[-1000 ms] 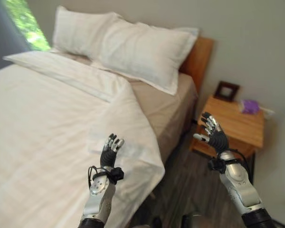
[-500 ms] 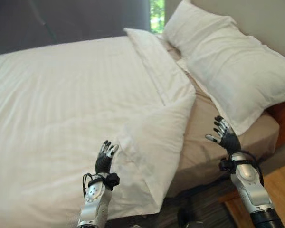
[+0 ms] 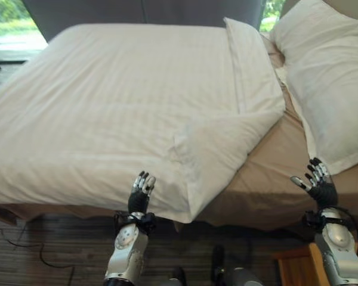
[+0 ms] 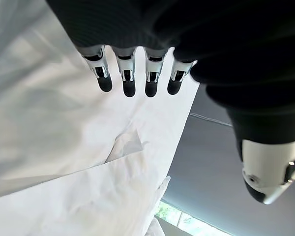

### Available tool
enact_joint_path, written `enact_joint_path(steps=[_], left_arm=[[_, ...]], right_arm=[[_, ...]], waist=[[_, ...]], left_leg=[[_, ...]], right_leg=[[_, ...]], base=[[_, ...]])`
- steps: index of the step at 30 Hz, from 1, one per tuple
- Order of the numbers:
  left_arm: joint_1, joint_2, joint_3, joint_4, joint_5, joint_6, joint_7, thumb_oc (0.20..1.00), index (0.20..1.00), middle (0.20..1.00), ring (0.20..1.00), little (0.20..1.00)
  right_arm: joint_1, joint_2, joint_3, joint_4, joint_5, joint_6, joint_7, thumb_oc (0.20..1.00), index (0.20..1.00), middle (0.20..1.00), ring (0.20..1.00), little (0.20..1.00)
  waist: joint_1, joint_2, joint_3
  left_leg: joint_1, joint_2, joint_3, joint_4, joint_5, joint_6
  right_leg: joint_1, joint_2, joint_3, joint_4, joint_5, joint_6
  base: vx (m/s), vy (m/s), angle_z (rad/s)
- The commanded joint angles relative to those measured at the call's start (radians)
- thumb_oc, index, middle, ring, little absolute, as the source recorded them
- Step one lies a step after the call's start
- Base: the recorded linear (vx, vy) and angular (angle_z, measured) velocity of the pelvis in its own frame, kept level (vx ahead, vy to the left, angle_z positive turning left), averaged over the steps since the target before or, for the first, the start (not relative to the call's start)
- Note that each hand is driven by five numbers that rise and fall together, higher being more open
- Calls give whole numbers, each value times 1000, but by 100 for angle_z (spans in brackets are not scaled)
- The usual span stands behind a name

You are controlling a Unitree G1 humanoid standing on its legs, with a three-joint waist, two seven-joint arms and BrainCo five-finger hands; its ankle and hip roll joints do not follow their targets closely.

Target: Making the bed.

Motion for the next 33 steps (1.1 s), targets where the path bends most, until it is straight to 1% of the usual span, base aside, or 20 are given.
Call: enact_joint_path(steps=[1,2,3,4,5,6,7,11,12,13,15,16,19,24,25,27,29,30,32,33], left_arm=[[5,76,74,-25,57,-35,-1,1000,1000,1000,1000,1000],[-4,87,79,-18,70,-39,5,1000,1000,1000,1000,1000],[-7,100,88,-21,83,-45,1,1000,1000,1000,1000,1000],[-4,108,98,-25,87,-47,-2,1000,1000,1000,1000,1000],[-3,108,98,-25,87,-47,-2,1000,1000,1000,1000,1000],[-5,123,111,-25,88,-53,-5,1000,1000,1000,1000,1000],[-12,133,112,-30,102,-53,-1,1000,1000,1000,1000,1000],[-33,170,124,-12,155,-42,2,1000,1000,1000,1000,1000],[-82,234,140,9,192,-28,7,1000,1000,1000,1000,1000],[-146,276,141,52,189,-22,19,1000,1000,1000,1000,1000],[-193,299,130,93,164,-21,23,1000,1000,1000,1000,1000],[-253,323,111,148,126,-12,31,1000,1000,1000,1000,1000],[-354,386,95,258,82,7,38,1000,1000,1000,1000,1000],[-464,446,82,382,55,18,56,1000,1000,1000,1000,1000],[-566,497,69,500,67,31,74,1000,1000,1000,1000,1000],[-636,531,67,597,76,36,87,1000,1000,1000,1000,1000],[-722,580,35,703,141,48,92,1000,1000,1000,1000,1000],[-731,582,30,710,141,46,90,1000,1000,1000,1000,1000],[-837,606,1,813,154,56,102,1000,1000,1000,1000,1000],[-841,606,-2,816,153,56,102,1000,1000,1000,1000,1000]], right_arm=[[-43,9,36,-38,-12,-39,25,1000,1000,1000,1000,1000],[-46,15,49,-34,-10,-37,28,1000,1000,1000,1000,1000],[-45,21,55,-36,-6,-35,40,1000,1000,1000,1000,1000],[-38,22,55,-39,-8,-33,48,1000,1000,1000,1000,1000],[-38,22,55,-39,-8,-33,48,1000,1000,1000,1000,1000],[-22,12,48,-38,-24,-35,55,1000,1000,1000,1000,1000],[-14,10,43,-42,-27,-40,57,1000,1000,1000,1000,1000],[-25,-3,55,-26,-33,-33,69,1000,1000,1000,1000,1000],[-41,-29,64,-37,-34,-21,97,1000,1000,1000,1000,1000],[-56,-43,69,-36,-32,-19,99,1000,1000,1000,1000,1000],[-63,-44,75,-33,-15,-18,101,1000,1000,1000,1000,1000],[-57,-46,95,-36,7,-13,107,1000,1000,1000,1000,1000],[-29,-61,118,-45,12,2,130,1000,1000,1000,1000,1000],[22,-76,107,-59,21,15,138,1000,1000,1000,1000,1000],[31,-91,102,-54,32,16,130,1000,1000,1000,1000,1000],[43,-95,102,-57,39,14,129,1000,1000,1000,1000,1000],[48,-105,110,-57,49,10,129,1000,1000,1000,1000,1000],[46,-102,108,-56,50,10,129,1000,1000,1000,1000,1000],[41,-110,128,-57,67,4,125,1000,1000,1000,1000,1000],[40,-110,128,-57,67,4,125,1000,1000,1000,1000,1000]], waist=[[-4,-9,-39],[-11,-7,-34],[-14,-3,-36],[-17,0,-41],[-17,1,-40],[-27,2,-49],[-40,2,-54],[-38,-1,-72],[-45,5,-92],[-56,9,-99],[-66,12,-104],[-82,17,-112],[-108,24,-117],[-144,31,-120],[-166,36,-109],[-179,38,-101],[-192,39,-84],[-190,38,-84],[-201,40,-61],[-201,40,-62]], left_leg=[[-21,12,-77,-8,74,-15],[-20,11,-83,-10,77,-18],[-15,10,-90,-17,79,-23],[-7,11,-93,-27,79,-27],[-6,11,-93,-27,79,-27],[-6,10,-114,-31,75,-34],[-1,8,-127,-34,74,-33],[14,11,-122,-36,69,-40],[25,17,-118,-41,70,-52],[29,21,-117,-41,72,-59],[28,25,-113,-41,72,-65],[27,32,-104,-41,73,-72],[26,42,-94,-41,75,-81],[17,56,-71,-41,73,-90],[-9,66,-58,-41,79,-97],[-25,72,-50,-41,82,-102],[-48,78,-44,-41,88,-106],[-51,78,-44,-41,89,-106],[-89,83,-40,-41,99,-114],[-91,83,-41,-41,100,-114]], right_leg=[[91,-65,98,11,162,102],[71,-53,140,16,159,104],[66,-45,173,-21,145,100],[77,-41,196,-68,141,96],[78,-41,196,-69,141,96],[86,-42,248,-152,142,90],[87,-25,292,-177,143,91],[133,-32,278,-250,150,89],[164,-21,275,-295,153,86],[176,-16,270,-308,156,83],[177,-12,265,-317,157,81],[176,-6,267,-324,157,80],[166,5,279,-324,159,76],[138,20,298,-322,163,76],[103,29,306,-324,169,76],[82,35,307,-325,173,77],[56,40,311,-327,178,79],[54,40,311,-327,179,79],[14,43,311,-327,190,79],[12,43,311,-327,190,79]], base=[[-129,148,-12],[-48,53,-43],[29,8,-53],[46,-5,-21],[85,-38,3],[93,-32,20],[124,-45,5],[105,-44,17],[176,-67,-5],[206,-79,-5],[89,-40,-1],[78,-38,-3],[82,-34,-7],[50,-3,-22],[-23,2,-34],[-42,-3,-21],[-60,-4,-9],[-67,-4,-11],[-77,-13,-10],[-67,-16,1]])
